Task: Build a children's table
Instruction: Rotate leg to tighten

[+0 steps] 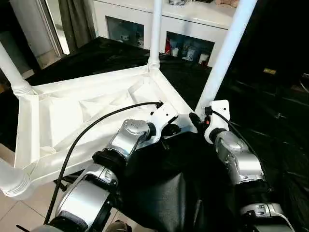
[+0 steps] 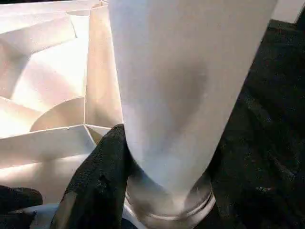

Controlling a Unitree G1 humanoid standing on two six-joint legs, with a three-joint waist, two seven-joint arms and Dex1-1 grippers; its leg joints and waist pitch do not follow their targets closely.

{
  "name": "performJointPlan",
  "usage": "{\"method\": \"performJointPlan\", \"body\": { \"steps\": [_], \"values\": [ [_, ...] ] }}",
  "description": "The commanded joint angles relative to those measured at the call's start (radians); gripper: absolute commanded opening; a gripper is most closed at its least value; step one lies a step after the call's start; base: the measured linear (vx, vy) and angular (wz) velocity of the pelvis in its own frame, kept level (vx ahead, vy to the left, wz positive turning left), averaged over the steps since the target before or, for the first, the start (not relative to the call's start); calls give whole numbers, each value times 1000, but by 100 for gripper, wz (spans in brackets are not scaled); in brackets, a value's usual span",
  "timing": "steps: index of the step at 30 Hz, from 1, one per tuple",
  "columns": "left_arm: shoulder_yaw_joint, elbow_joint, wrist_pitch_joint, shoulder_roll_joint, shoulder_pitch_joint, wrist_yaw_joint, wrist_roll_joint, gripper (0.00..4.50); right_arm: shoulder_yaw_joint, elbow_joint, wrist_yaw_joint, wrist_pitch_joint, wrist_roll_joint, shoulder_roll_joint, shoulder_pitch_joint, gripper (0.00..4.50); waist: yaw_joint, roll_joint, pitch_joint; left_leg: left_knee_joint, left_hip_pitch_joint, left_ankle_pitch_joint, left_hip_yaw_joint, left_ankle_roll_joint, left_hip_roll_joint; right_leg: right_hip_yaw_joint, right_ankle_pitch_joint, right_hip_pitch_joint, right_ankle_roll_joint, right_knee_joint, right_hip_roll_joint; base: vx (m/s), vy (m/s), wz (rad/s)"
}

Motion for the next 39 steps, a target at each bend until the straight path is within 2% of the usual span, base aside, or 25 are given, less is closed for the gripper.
{"method": "performJointPlan", "body": {
  "steps": [1,2,4,5,6,7,8,9,11,12,13,14,17,20,22,24,27,29,31,32,34,35,38,39],
  "values": [
    [24,34,-11,10,-47,125,15,0,58,-10,70,-6,22,36,52,202,-8,6,-63,-85,29,-377,-36,-35,59,51,-370,27,-127,-85,-64,0,0,0],
    [17,35,-28,13,-45,109,16,0,59,-27,100,-18,40,33,56,236,-7,3,-63,-85,28,-368,-35,-31,59,52,-342,28,-137,-82,-63,0,0,0],
    [18,45,-42,14,-44,93,17,0,45,-52,132,-23,64,29,60,270,-3,2,-63,-84,28,-363,-33,-18,59,53,-320,30,-146,-81,-63,0,0,0],
    [16,47,-67,18,-41,68,18,0,25,-66,156,-21,84,16,58,272,-4,2,-62,-85,21,-360,-35,-8,58,52,-317,35,-144,-78,-63,0,0,0],
    [16,44,-74,21,-38,55,17,0,14,-71,172,-20,90,-2,56,291,-8,-3,-66,-85,10,-339,-38,0,58,49,-308,45,-134,-74,-65,0,0,0],
    [17,43,-75,21,-37,52,16,0,12,-72,175,-20,91,-7,55,291,-8,-3,-66,-85,10,-339,-38,0,58,49,-308,45,-134,-74,-65,0,0,0],
    [18,43,-78,22,-36,47,16,0,8,-74,184,-20,92,-20,54,304,-17,-4,-70,-82,6,-292,-39,10,58,48,-265,46,-146,-68,-65,0,0,0],
    [17,40,-86,23,-34,38,16,0,9,-79,204,-15,93,-37,55,312,-20,-4,-72,-74,12,-256,-33,25,58,49,-208,40,-175,-64,-63,0,0,0],
    [7,29,-104,31,-25,-5,12,0,44,-140,375,25,114,-156,86,312,-17,-7,-68,-68,10,-224,-27,59,56,48,-167,45,-197,-62,-60,0,0,0],
    [4,28,-113,34,-24,-14,10,0,55,-158,418,32,118,-188,97,312,-10,-6,-69,-65,14,-208,-26,68,58,49,-151,45,-200,-60,-60,0,0,0],
    [4,28,-113,34,-24,-14,10,0,55,-158,418,32,118,-188,97,312,-6,-7,-69,-62,12,-175,-25,87,59,51,-110,44,-210,-54,-59,0,0,0],
    [2,29,-123,35,-22,-23,7,0,67,-194,495,44,130,-243,121,312,-5,-8,-69,-61,5,-154,-26,100,56,48,-89,49,-219,-49,-60,0,0,0],
    [-2,29,-151,36,-18,-56,1,0,76,-264,618,76,153,-338,168,312,1,-8,-70,-56,10,-154,-25,130,58,48,-79,49,-236,-50,-61,0,0,0],
    [-6,12,-189,34,-5,-96,-8,0,59,-290,656,83,172,-383,188,312,3,-12,-64,-59,9,-195,-25,120,59,47,-160,47,-232,-59,-63,0,0,0],
    [-8,1,-207,32,3,-111,-10,0,49,-308,663,95,191,-397,198,312,4,-14,-63,-61,14,-216,-25,110,60,48,-217,43,-224,-66,-65,0,0,0],
    [-9,-2,-206,32,5,-117,-10,0,53,-329,673,109,201,-407,207,312,6,-11,-61,-64,14,-230,-26,95,63,49,-253,40,-213,-69,-65,0,0,0],
    [-7,-6,-215,33,9,-111,-9,0,62,-369,696,127,219,-418,227,312,10,-9,-61,-64,19,-244,-26,87,65,50,-259,37,-211,-71,-65,0,0,0],
    [9,-21,-189,28,11,-139,-35,44,68,-391,705,136,227,-408,233,315,9,-7,-61,-67,11,-241,-29,85,64,49,-243,41,-208,-67,-64,0,0,0],
    [21,-44,-159,27,14,-172,-59,55,74,-398,706,140,228,-394,230,315,8,-8,-61,-67,12,-240,-29,82,63,49,-244,41,-210,-67,-66,0,0,0],
    [25,-53,-152,29,16,-177,-65,58,76,-397,704,139,229,-388,227,315,8,-8,-62,-67,11,-233,-29,79,65,49,-229,40,-223,-65,-68,0,0,0],
    [35,-104,-129,46,31,-190,-81,91,85,-398,690,140,232,-363,217,315,8,-8,-63,-68,11,-227,-30,79,67,49,-205,40,-236,-59,-68,0,0,0],
    [39,-121,-124,53,37,-194,-85,91,88,-400,685,142,235,-357,215,315,7,-7,-63,-68,11,-228,-30,78,67,48,-202,40,-237,-59,-67,0,0,0],
    [40,-260,-56,134,94,-271,-106,111,99,-387,641,129,230,-309,199,315,4,-8,-61,-72,6,-222,-32,73,68,49,-198,43,-234,-53,-70,0,0,0],
    [42,-297,-28,158,109,-292,-114,121,99,-382,628,125,227,-296,195,315,-3,-4,-59,-74,6,-232,-31,64,64,48,-223,40,-218,-58,-63,0,0,0]
  ]
}}
